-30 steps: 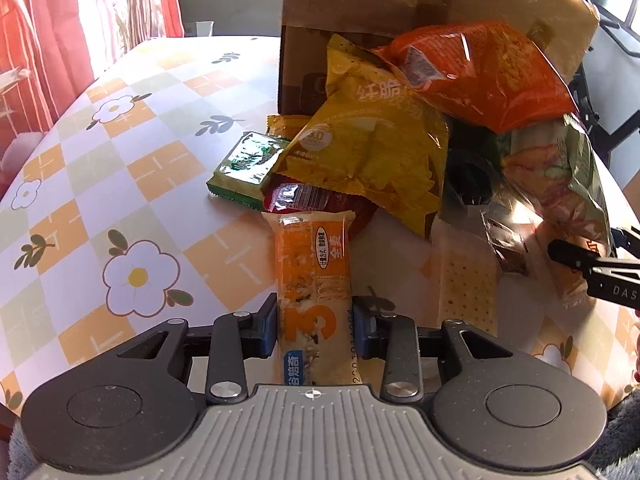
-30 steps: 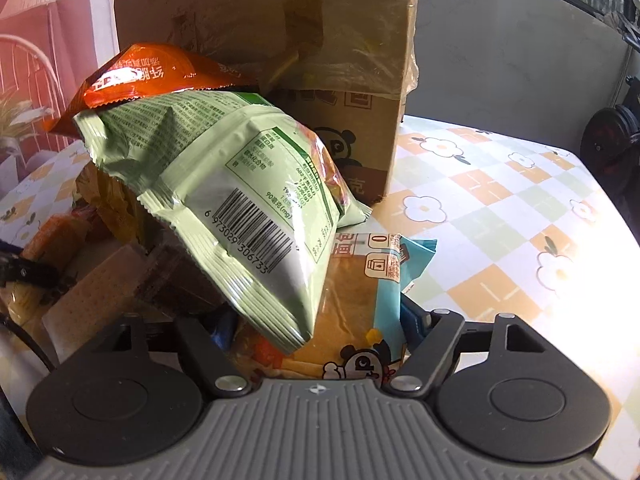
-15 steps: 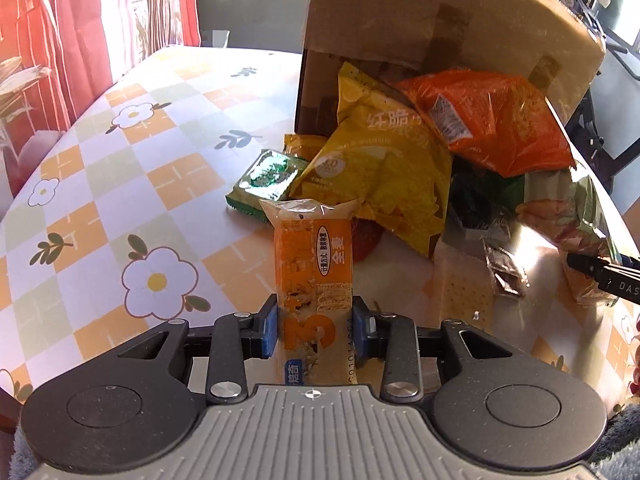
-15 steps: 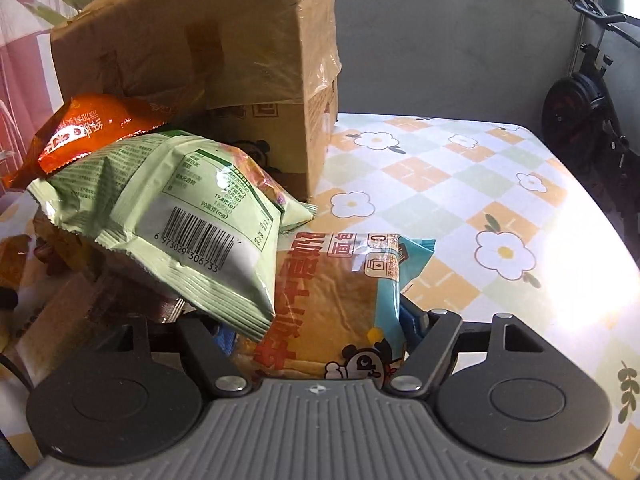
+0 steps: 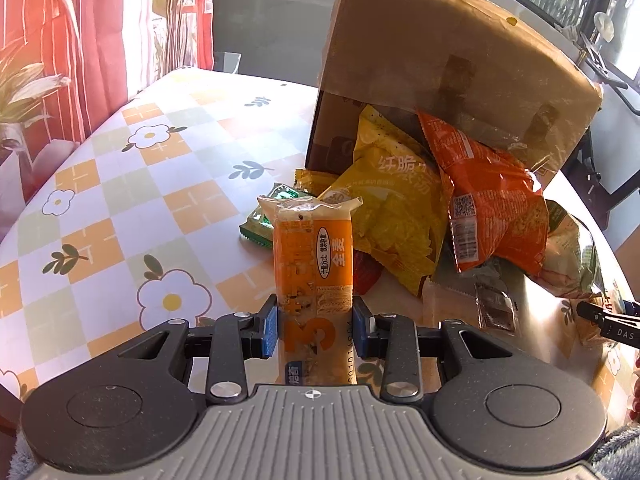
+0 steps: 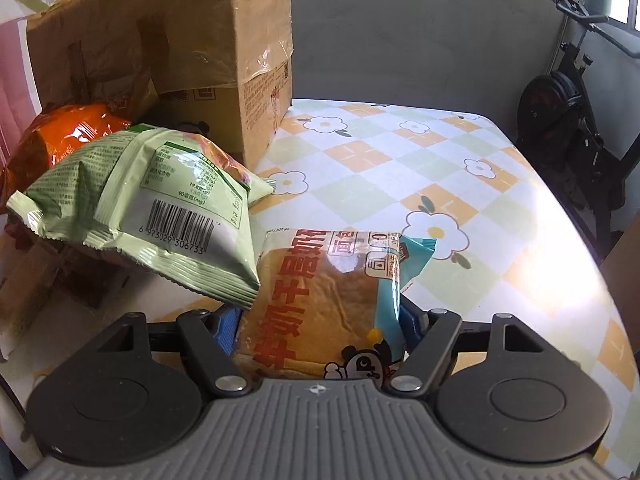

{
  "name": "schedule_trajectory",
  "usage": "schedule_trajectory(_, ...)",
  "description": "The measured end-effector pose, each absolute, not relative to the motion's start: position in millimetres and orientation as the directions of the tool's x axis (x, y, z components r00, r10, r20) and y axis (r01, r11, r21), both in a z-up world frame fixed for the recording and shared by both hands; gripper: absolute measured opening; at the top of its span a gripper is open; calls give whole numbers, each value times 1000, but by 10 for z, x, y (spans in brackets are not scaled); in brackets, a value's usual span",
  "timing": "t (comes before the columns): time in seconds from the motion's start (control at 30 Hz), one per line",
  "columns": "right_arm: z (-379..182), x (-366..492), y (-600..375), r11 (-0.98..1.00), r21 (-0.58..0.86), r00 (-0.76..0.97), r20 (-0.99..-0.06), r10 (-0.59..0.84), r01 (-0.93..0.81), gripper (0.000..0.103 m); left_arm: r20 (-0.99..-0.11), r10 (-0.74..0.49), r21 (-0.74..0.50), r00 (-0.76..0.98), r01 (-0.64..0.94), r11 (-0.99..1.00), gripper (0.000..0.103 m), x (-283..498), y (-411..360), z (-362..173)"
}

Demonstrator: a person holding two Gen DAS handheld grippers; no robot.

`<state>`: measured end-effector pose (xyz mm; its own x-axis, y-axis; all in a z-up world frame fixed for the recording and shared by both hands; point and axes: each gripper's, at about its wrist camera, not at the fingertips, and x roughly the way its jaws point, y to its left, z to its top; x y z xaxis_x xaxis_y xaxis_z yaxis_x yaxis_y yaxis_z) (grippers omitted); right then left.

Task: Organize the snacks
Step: 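Grasp the orange bread packet with the right tool while the left tool lifts the wafer bar, then carry both snacks over the upright box and open both tools to drop them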

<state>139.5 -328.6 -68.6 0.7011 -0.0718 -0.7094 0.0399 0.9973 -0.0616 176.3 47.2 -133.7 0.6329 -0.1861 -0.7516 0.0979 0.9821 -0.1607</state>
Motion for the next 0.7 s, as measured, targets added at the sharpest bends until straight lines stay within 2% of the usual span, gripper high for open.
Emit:
schedule_trajectory(0.1, -667, 1436, -3359, 990, -116, 698, -703, -138, 79, 75, -737, -183, -164, 651, 90, 982, 38, 1764, 507, -1314)
schedule_trajectory(0.17, -595, 1427, -3410, 989, -99, 726, -673, -145, 106, 74, -721, -193, -172, 665, 98, 980, 38, 1770, 522, -1281)
schedule_trajectory(0.27, -411, 1372, -3350, 996, -59, 803, -590, -87, 64, 74, -686, -210, -190, 696, 107, 976, 38, 1780, 539, -1195)
schedule_trajectory(0.37, -277, 1408, -3208, 998, -65, 835, -549, -42, 8, 74, -663, -211, -178, 718, 123, 976, 38, 1807, 523, -1112)
schedule_trajectory(0.53, -234, 1569, -3112, 998, 29, 824, -563, 57, -49, 74, -649, -231, -200, 725, 130, 971, 38, 1816, 532, -1080)
schedule_trajectory(0.7, -245, 1551, -2855, 988, 31, 815, -563, 140, -148, 74, -662, -228, -201, 714, 123, 972, 38, 1825, 539, -1110)
